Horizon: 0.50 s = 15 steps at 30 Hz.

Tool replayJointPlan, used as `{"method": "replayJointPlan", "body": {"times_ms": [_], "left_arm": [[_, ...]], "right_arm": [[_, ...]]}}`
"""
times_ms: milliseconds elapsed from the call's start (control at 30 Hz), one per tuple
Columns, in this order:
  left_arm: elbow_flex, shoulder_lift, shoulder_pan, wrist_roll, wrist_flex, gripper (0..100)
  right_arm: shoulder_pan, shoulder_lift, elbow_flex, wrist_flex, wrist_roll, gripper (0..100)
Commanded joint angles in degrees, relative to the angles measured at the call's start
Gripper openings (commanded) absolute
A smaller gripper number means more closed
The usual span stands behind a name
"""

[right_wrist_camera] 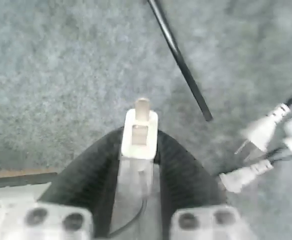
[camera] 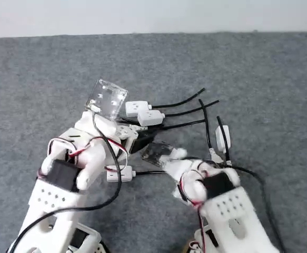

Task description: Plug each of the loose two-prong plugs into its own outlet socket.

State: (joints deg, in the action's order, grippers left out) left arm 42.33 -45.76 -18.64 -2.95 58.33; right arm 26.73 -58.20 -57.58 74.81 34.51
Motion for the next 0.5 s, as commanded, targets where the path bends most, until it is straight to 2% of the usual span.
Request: {"method": "replayJointPlan", "body": {"times_ms": [0,200,467], "left_arm": [[1.27,1.05,-0.88,-0.79,0.62,35],[1.27,1.05,-4.13,-0.62,0.88,35],[1.36,1.05,-3.96,-0.88,0.79,35]], "right_arm": [[-0.22,-7.25,7.12,-0.13,-1.14,0.9],[-0.04,-9.10,10.73,-0.48,-4.75,0.9],[-0.13,-9.63,11.16,0.75,-4.92,0.9]]}}
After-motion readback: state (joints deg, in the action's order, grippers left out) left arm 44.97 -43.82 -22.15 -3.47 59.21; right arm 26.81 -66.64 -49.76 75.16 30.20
